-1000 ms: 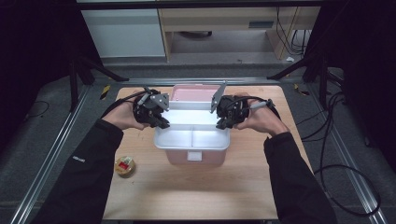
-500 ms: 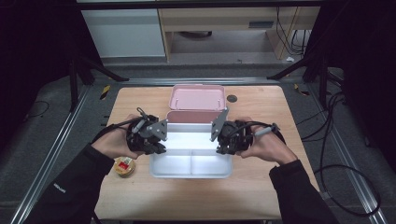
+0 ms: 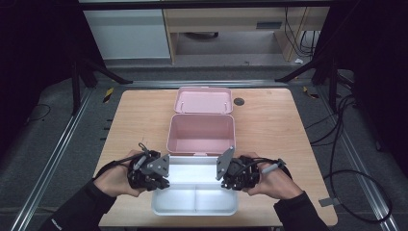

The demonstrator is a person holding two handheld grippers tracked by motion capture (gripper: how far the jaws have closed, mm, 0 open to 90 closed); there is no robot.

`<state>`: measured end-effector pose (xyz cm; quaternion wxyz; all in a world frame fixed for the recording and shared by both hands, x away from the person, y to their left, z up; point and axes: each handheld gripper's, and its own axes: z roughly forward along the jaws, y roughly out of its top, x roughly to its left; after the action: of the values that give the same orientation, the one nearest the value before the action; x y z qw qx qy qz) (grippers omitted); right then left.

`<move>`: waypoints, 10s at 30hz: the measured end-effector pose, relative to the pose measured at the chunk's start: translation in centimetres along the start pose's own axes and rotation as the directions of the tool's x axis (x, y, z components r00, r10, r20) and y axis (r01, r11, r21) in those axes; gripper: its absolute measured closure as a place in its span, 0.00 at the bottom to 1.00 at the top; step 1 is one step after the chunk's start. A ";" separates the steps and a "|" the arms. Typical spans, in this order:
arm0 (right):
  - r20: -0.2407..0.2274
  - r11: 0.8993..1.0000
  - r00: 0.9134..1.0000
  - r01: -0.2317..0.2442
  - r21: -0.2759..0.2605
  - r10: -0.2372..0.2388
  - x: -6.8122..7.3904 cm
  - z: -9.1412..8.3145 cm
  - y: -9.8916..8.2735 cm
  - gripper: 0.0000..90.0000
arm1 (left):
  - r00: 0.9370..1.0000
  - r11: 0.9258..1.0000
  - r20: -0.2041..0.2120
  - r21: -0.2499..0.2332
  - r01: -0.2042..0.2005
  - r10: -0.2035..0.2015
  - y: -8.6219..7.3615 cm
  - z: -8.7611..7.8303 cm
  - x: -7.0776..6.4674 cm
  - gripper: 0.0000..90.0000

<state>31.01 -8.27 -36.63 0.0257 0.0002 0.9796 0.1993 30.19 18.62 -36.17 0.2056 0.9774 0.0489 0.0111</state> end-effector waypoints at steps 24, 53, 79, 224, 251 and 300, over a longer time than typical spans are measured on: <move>-0.052 0.995 0.994 -0.089 0.051 0.091 -0.8 9.2 -4.4 0.97 | 0.998 0.999 0.052 0.041 0.016 -0.018 -2.5 9.7 2.0 0.97; 0.077 0.954 0.959 -0.259 -0.149 0.272 -1.2 6.7 -6.0 0.67 | 0.981 0.981 -0.069 -0.075 0.177 -0.182 -4.0 7.0 2.7 0.67; 0.335 0.647 0.555 -0.679 -0.347 0.762 -4.8 3.8 -14.6 0.26 | 0.706 0.772 -0.318 -0.338 0.539 -0.632 -13.1 1.4 6.2 0.28; 0.377 0.570 0.445 -0.740 -0.356 0.813 -5.2 4.4 -17.1 0.25 | 0.877 0.900 -0.242 -0.254 0.355 -0.414 7.7 -0.7 15.5 0.22; 0.373 0.573 0.450 -0.741 -0.351 0.811 -5.3 4.6 -17.2 0.25 | 0.920 0.937 -0.191 -0.146 0.317 -0.341 12.4 5.7 17.1 0.22; 0.379 0.620 0.494 -0.674 -0.402 0.782 -4.9 3.3 -16.0 0.30 | 0.901 0.917 -0.245 -0.274 0.289 -0.357 6.8 -0.5 12.7 0.26</move>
<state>36.22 -21.80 -45.69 0.2025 0.4669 0.8139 0.2802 43.44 13.91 -32.95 0.3074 0.9124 0.2394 0.1253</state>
